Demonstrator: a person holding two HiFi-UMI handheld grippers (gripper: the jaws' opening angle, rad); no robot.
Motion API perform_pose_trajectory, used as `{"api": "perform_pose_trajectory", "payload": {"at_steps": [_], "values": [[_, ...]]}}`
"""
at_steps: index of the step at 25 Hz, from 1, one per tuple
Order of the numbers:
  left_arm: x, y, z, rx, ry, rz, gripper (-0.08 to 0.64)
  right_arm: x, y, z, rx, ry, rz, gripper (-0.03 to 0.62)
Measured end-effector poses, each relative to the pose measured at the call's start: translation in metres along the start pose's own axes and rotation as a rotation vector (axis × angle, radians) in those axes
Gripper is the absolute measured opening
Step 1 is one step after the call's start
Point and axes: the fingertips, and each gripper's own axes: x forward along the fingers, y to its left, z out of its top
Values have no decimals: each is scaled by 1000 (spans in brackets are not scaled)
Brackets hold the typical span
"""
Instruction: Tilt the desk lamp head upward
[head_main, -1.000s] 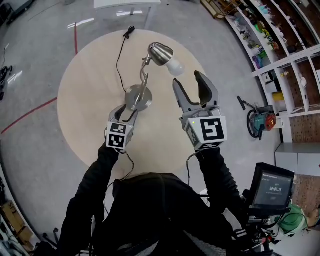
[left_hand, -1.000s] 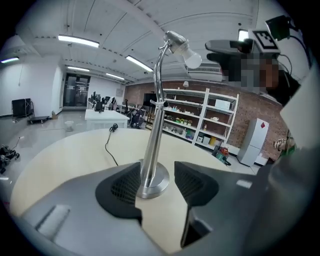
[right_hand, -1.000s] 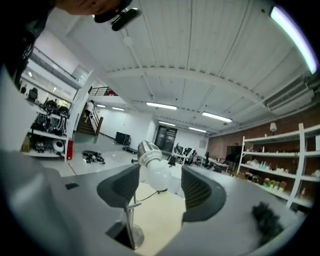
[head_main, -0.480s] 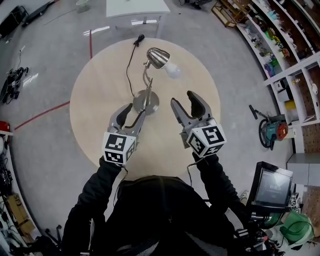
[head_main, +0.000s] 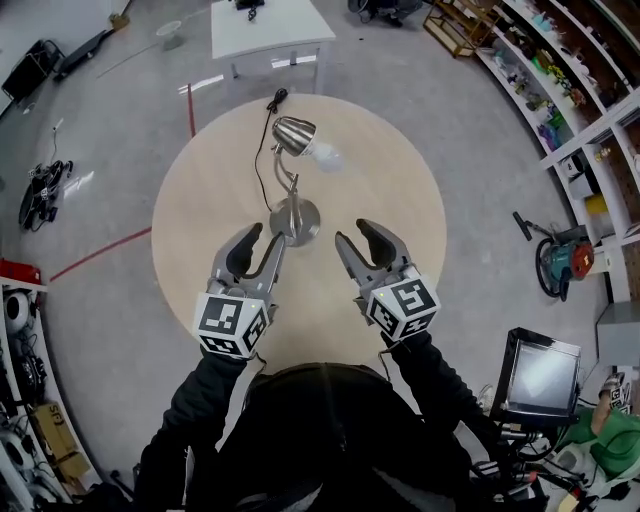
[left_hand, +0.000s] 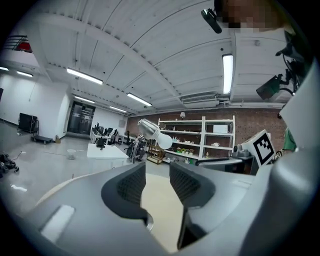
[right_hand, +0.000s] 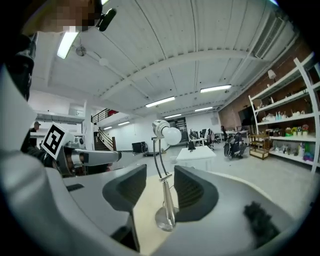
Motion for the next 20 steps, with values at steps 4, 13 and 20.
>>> {"api": "perform_pose_trajectory", "payload": {"at_steps": [4,13,20], "values": [[0,-14,9,-31,-32,-9,132,-13,-8,-2,59,-21,0,62],[-7,-15,16,1,-43,-23,120,-12,-9,-18,227,-10,45,6],[-9,-10,3,-18,-10,-15,120,-16,-16,-29,223,17,33,6]]}}
